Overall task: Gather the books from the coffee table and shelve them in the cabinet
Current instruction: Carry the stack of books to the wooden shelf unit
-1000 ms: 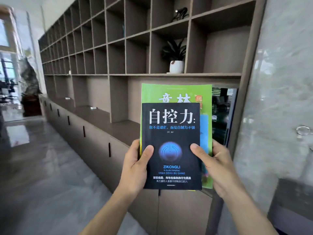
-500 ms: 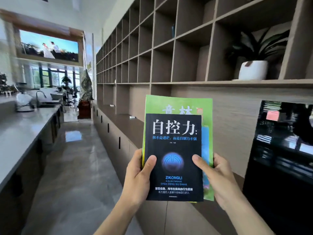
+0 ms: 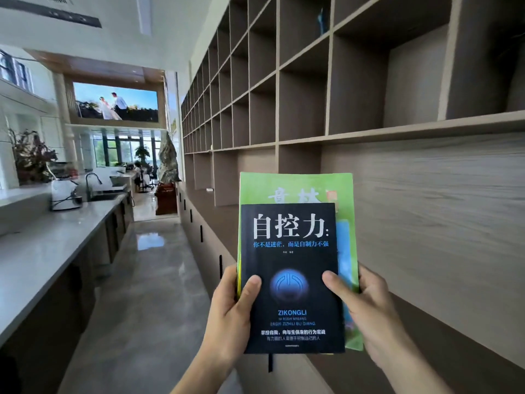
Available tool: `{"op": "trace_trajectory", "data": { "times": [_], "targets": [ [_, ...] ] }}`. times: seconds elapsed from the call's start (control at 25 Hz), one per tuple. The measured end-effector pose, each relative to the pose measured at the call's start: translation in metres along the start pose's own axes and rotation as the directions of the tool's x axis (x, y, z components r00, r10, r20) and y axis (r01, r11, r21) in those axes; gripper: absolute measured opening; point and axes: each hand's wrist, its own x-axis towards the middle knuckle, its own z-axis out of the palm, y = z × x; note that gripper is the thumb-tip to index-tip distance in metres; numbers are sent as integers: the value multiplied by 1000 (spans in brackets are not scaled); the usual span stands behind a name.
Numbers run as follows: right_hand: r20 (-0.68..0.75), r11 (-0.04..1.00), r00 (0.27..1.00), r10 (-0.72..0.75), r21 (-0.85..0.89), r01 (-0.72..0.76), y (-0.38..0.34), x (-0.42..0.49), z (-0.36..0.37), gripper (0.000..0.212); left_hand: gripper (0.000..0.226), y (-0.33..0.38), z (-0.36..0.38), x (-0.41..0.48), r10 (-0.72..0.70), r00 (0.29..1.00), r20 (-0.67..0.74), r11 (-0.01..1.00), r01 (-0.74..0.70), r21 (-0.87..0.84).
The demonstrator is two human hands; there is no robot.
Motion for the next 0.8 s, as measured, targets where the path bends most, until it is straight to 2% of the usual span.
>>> {"op": "trace_trajectory", "data": {
  "times": [0.08,0.2,0.4,0.52,0.56,0.68,0.8],
  "targets": [
    [10,1000,1000,16,12,-16,26,64,6,15,24,-26,-4,57,11,1000,-5,1000,-11,22],
    [2,999,999,38,34,-38,51,140,19,15,22,-55,-11,130,8,1000,18,1000,-8,24],
    [-32,999,999,-31,-34,30,97,254,38,19,29,-117,-26,249,-12,997,74,1000,13,-17],
    [-81,998,996,-43,-57,38,127,305,50,44,29,-163,-38,313,-37,990,139,996,47,-72],
    [-111,996,993,-44,-76,35,138,320,55,47,28,-179,-42,334,-43,984,173,994,60,-92],
    [-217,993,974,-68,-112,45,167,368,69,27,23,-223,-53,401,-37,962,272,990,72,-120],
    [-321,983,943,-83,-184,24,183,408,78,19,20,-261,-50,464,-28,925,378,979,102,-177]
  ]
}}
